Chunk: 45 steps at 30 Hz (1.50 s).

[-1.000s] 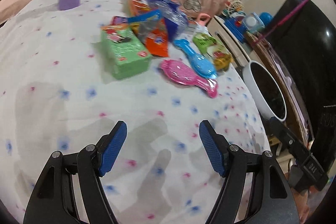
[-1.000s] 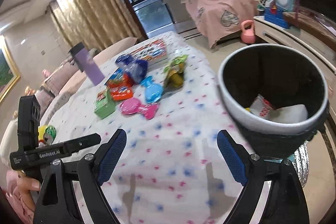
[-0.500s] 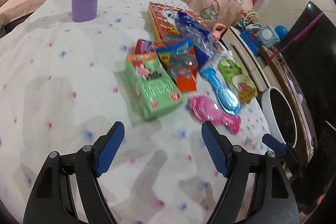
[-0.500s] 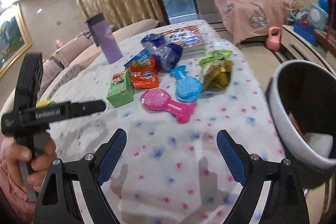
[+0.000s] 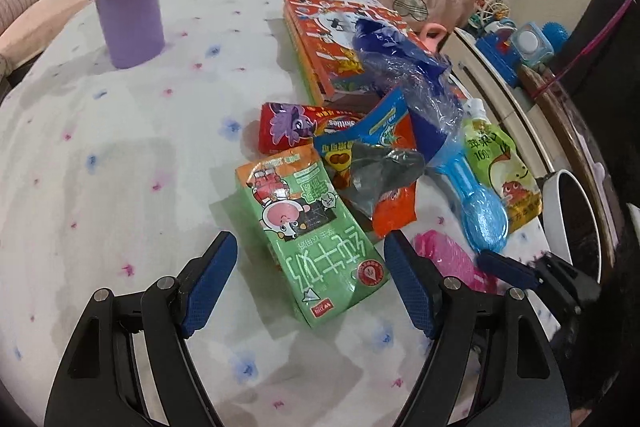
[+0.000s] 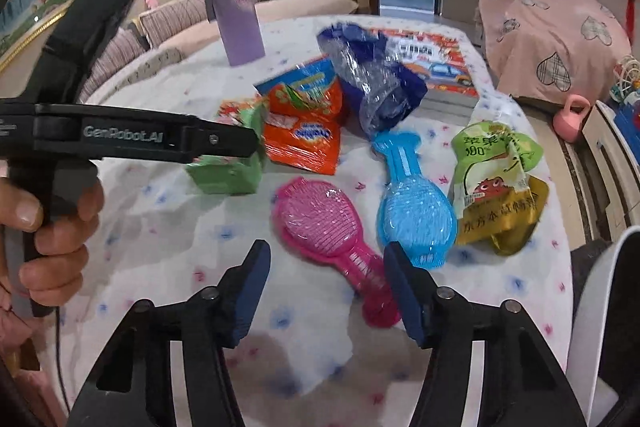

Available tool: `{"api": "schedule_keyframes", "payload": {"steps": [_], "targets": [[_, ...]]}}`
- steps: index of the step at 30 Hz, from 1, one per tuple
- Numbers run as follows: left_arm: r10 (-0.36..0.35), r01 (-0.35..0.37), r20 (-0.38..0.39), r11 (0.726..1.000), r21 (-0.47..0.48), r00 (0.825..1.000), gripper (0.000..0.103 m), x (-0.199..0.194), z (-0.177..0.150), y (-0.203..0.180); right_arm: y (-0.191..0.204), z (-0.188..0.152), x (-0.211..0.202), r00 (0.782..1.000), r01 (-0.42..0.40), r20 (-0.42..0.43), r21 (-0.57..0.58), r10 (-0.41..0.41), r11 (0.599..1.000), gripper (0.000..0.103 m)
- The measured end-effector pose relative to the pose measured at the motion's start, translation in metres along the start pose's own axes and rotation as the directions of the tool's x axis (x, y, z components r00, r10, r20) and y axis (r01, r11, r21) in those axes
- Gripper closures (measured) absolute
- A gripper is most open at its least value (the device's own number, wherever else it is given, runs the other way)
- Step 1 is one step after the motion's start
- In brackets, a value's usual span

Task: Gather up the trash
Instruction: 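Grasp the green snack packet with the left gripper while the right grasps the pink hairbrush, then carry the green packet and pink hairbrush over the bin while opening both grippers to drop them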

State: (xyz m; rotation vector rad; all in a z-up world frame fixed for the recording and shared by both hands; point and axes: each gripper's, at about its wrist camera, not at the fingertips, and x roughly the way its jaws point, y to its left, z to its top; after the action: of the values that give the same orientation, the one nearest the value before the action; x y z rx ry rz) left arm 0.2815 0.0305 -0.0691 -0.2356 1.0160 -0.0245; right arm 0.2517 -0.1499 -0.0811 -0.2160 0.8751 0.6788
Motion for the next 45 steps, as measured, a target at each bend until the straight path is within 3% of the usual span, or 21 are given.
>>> {"api": "schedule_keyframes", "payload": {"steps": [2, 3, 7, 14, 19, 23, 26, 37, 38, 45], "targets": [[-0.034, 0.034, 0.007, 0.999, 0.018, 0.999, 0.042, -0.002, -0.002, -0.001, -0.002, 0.000, 0.002, 1.000, -0.001, -0.007, 0.007, 0.001, 1.000, 0.049], [-0.043, 0.042, 0.006, 0.999, 0.028, 0.999, 0.043, -0.004, -0.004, -0.003, -0.002, 0.000, 0.001, 1.000, 0.009, -0.013, 0.006, -0.009, 1.000, 0.052], [-0.038, 0.036, 0.017, 0.995, 0.098, 0.999, 0.050, -0.016, -0.016, -0.011, 0.000, -0.006, -0.006, 0.999, 0.028, -0.031, 0.018, -0.027, 0.999, 0.080], [-0.141, 0.140, 0.002, 0.985, 0.106, 0.990, 0.056, -0.048, -0.046, -0.006, -0.005, -0.033, -0.035, 1.000, -0.023, -0.006, 0.156, 0.025, 0.988, 0.086], [-0.191, 0.191, -0.016, 0.972, 0.137, 0.981, 0.056, -0.069, -0.068, -0.018, -0.009, -0.055, -0.062, 0.998, -0.050, 0.041, 0.257, 0.041, 0.965, 0.096], [-0.218, 0.221, -0.035, 0.962, 0.163, 0.975, 0.057, -0.077, -0.081, -0.033, -0.008, -0.064, -0.073, 0.998, -0.040, 0.048, 0.281, 0.028, 0.959, 0.098], [-0.201, 0.205, -0.037, 0.960, 0.191, 0.979, 0.057, -0.078, -0.093, -0.041, -0.011, -0.066, -0.075, 0.999, -0.033, 0.049, 0.305, 0.019, 0.952, 0.099], [-0.196, 0.204, -0.070, 0.968, 0.145, 0.978, 0.057, -0.065, -0.105, -0.041, -0.019, -0.059, -0.045, 0.998, -0.060, 0.044, 0.360, 0.047, 0.931, 0.094], [-0.199, 0.208, -0.069, 0.967, 0.147, 0.978, 0.057, -0.065, -0.104, -0.043, -0.018, -0.060, -0.046, 0.998, -0.054, 0.044, 0.361, 0.040, 0.931, 0.099], [-0.240, 0.245, -0.050, 0.947, 0.209, 0.969, 0.058, -0.070, -0.100, -0.080, -0.030, -0.074, -0.080, 0.995, -0.039, 0.100, 0.392, -0.001, 0.919, 0.100]]}}
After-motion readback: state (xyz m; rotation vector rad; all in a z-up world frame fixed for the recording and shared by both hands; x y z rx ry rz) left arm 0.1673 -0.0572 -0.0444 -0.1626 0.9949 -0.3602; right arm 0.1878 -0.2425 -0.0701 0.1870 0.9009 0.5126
